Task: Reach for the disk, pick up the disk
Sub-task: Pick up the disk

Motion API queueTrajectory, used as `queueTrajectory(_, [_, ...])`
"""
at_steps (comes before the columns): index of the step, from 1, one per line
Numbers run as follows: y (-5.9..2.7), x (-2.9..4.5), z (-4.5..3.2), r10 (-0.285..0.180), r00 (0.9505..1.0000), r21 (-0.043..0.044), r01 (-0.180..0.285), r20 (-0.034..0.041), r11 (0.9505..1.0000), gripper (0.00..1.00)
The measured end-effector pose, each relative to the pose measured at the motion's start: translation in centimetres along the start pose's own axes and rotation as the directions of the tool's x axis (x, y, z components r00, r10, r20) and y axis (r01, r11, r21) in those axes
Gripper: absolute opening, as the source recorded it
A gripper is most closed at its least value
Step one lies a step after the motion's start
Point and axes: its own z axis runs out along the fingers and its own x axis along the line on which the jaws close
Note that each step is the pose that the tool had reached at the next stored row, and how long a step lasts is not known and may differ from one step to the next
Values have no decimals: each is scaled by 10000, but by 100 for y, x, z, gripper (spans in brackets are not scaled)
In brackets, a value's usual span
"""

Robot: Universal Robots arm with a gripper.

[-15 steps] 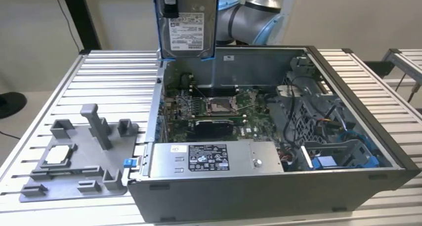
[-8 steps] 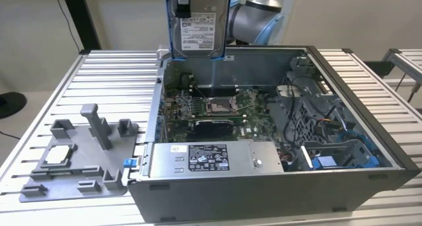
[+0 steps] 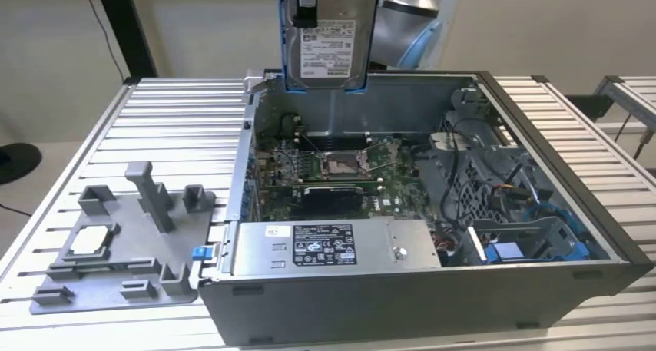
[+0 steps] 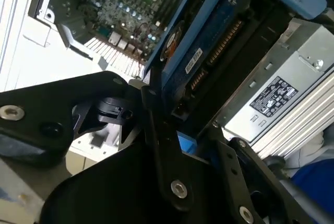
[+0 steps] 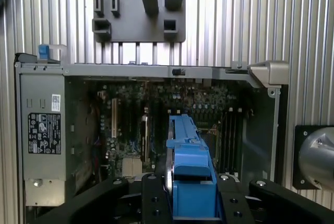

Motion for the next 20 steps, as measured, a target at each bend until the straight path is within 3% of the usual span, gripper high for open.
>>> queueTrajectory(20, [-532, -7, -3, -1, 10000, 0, 1, 0, 10000, 0])
